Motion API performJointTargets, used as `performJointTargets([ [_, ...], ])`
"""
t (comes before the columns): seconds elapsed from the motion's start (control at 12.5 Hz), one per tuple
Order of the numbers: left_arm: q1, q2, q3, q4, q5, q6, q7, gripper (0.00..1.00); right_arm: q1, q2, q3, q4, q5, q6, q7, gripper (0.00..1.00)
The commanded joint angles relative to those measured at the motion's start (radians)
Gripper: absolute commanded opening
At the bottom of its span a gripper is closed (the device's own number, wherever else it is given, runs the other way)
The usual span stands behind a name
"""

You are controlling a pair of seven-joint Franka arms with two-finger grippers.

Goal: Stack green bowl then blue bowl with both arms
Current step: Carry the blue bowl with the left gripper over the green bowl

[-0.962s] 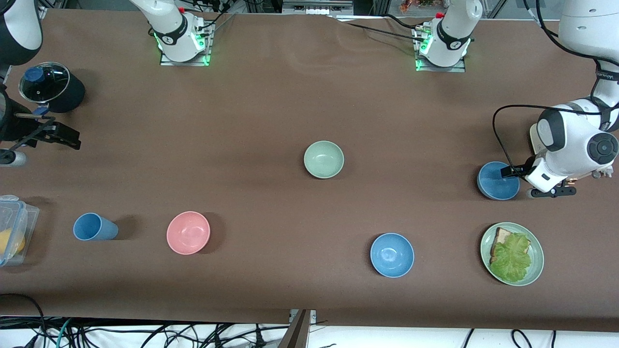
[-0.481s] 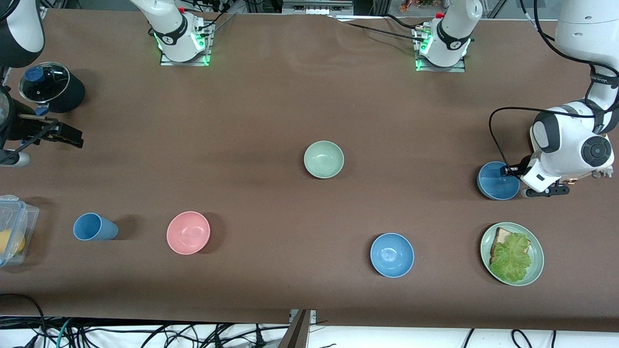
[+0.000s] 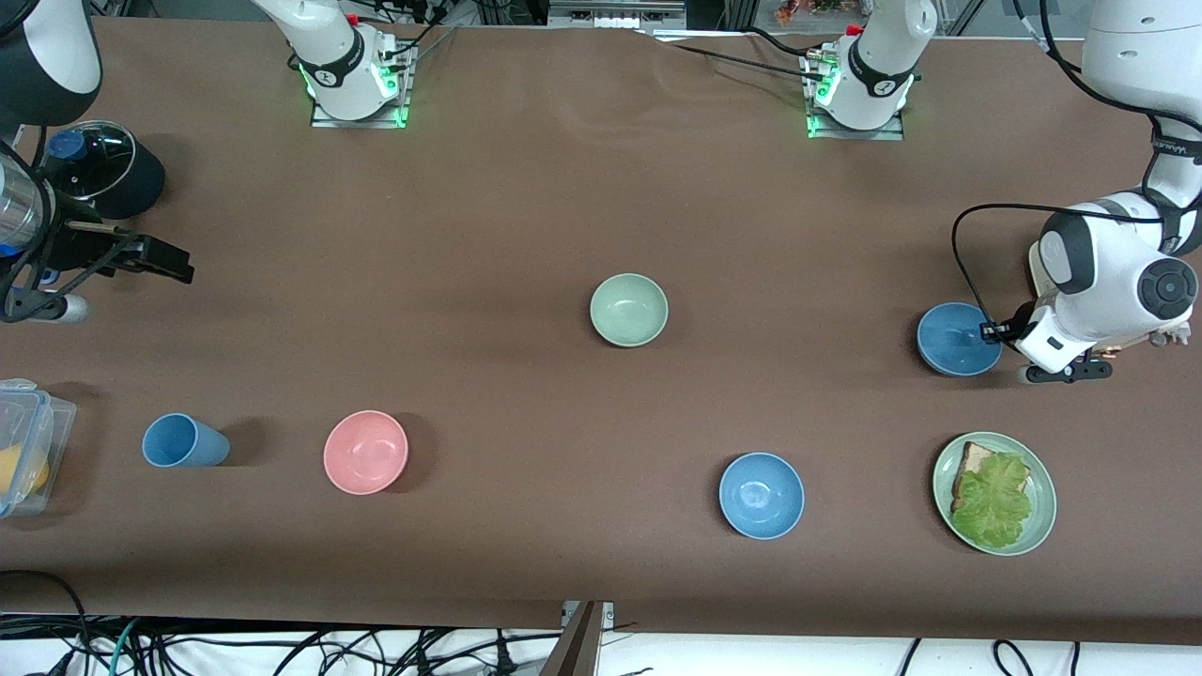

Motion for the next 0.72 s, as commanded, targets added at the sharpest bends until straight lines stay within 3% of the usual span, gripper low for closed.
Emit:
performJointTargets([
  [0.0,-0.008,-0.114,-0.003,0.005,-0.009,-0.120,0.072,0.00,-0.022,-0.026,0.018,-0.030,0.024,-0.003,0.021,1.00],
  [0.16,-0.061,-0.179,-0.020,0.010,-0.013,-0.199,0.063,0.00,-0.022,-0.015,0.015,-0.024,0.024,-0.017,0.021,1.00],
  [0.4,-0.098,-0.193,-0.122,0.010,-0.128,-0.224,0.040,0.00,-0.023,-0.013,0.008,-0.019,0.020,-0.017,0.013,1.00],
  [0.64,-0.147,-0.193,-0.279,0.010,-0.204,-0.222,-0.194,0.00,-0.026,-0.013,0.004,-0.016,0.020,-0.017,0.009,1.00],
])
